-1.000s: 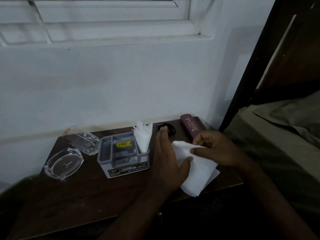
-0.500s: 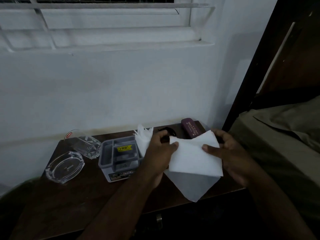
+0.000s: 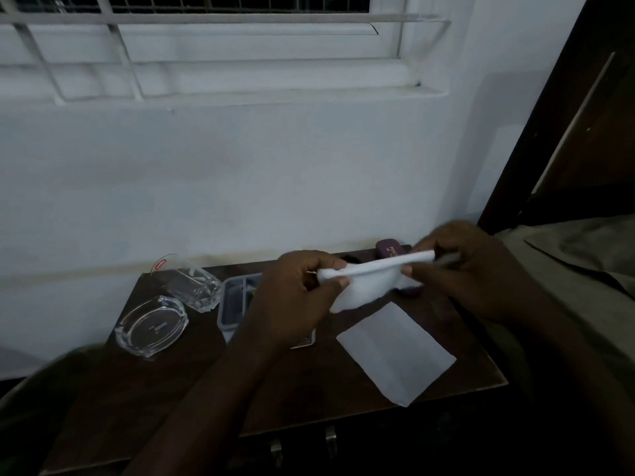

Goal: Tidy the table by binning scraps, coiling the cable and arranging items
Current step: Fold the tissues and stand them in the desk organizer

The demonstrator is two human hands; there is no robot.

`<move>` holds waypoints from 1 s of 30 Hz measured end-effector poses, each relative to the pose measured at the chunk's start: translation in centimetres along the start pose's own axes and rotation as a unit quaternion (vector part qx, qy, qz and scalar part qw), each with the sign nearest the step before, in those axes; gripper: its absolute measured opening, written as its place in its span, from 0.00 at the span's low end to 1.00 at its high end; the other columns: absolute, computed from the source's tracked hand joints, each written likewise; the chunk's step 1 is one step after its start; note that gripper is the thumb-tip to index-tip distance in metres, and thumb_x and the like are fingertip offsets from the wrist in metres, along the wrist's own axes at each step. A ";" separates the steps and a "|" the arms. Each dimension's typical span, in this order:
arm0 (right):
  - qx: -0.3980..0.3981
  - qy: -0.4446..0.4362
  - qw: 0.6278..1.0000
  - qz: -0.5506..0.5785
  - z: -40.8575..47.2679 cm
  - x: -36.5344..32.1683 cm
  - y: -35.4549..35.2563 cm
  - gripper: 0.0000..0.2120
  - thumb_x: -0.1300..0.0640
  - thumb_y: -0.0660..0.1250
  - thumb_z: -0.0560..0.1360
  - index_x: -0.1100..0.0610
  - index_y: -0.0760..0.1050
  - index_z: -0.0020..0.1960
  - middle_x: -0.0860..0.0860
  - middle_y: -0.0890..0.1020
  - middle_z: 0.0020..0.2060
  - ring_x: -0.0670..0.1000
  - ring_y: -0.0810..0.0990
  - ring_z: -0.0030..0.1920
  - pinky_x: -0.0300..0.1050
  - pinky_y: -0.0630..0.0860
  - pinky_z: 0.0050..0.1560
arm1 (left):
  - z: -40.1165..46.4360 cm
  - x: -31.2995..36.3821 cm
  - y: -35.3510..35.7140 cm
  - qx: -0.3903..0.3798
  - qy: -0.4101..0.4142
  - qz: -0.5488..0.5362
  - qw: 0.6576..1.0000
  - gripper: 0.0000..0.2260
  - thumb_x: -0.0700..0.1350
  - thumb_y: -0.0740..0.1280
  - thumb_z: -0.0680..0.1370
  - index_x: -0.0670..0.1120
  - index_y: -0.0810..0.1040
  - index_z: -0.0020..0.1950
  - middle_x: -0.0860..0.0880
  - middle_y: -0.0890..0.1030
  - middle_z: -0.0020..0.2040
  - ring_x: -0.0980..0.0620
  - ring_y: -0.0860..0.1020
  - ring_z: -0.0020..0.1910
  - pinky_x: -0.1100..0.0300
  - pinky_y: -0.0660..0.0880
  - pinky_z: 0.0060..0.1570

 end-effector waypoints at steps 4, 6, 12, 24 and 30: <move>0.003 -0.056 0.993 0.107 3.8 -3.7 -0.1 0.09 0.52 0.73 0.72 0.55 0.81 0.49 0.49 0.83 0.50 0.50 0.81 0.52 0.44 0.79 0.50 | 0.6 0.1 -4.0 0.068 0.088 0.126 0.986 0.04 0.42 0.75 0.72 0.48 0.82 0.44 0.50 0.78 0.50 0.57 0.76 0.51 0.67 0.72 0.49; -0.004 -0.080 0.981 0.175 6.6 -5.9 0.3 0.07 0.53 0.72 0.74 0.56 0.80 0.48 0.52 0.84 0.44 0.54 0.83 0.46 0.48 0.80 0.46 | 1.3 -0.2 -6.0 0.080 0.098 0.124 0.984 0.02 0.44 0.73 0.73 0.48 0.82 0.44 0.55 0.80 0.48 0.57 0.78 0.50 0.64 0.74 0.47; -0.015 -0.207 0.976 0.073 13.9 -11.0 4.4 0.08 0.53 0.71 0.75 0.57 0.80 0.48 0.49 0.83 0.43 0.46 0.80 0.43 0.39 0.73 0.44 | 2.9 -4.2 -9.4 0.083 0.019 0.125 0.989 0.03 0.42 0.73 0.74 0.48 0.81 0.45 0.49 0.81 0.37 0.60 0.77 0.34 0.73 0.69 0.33; -0.141 -0.194 0.969 0.057 14.3 -8.0 12.2 0.07 0.51 0.68 0.77 0.53 0.80 0.50 0.44 0.83 0.46 0.42 0.79 0.46 0.32 0.72 0.43 | 2.3 -10.4 -6.6 0.003 -0.060 0.227 0.972 0.08 0.47 0.72 0.73 0.46 0.78 0.49 0.52 0.80 0.41 0.50 0.78 0.41 0.58 0.74 0.40; -0.191 -0.193 0.961 0.042 13.8 -8.0 13.9 0.06 0.53 0.69 0.76 0.55 0.80 0.50 0.46 0.83 0.45 0.45 0.80 0.45 0.36 0.73 0.46 | 2.7 -10.1 -6.9 0.037 -0.051 0.207 0.976 0.10 0.44 0.73 0.72 0.55 0.73 0.40 0.60 0.74 0.35 0.66 0.72 0.34 0.73 0.65 0.32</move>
Point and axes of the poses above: each hand's wrist, its own z-axis towards the middle knuckle, its own y-axis out of the palm, x = y × z, the point moved 3 cm from there along z, towards the middle knuckle
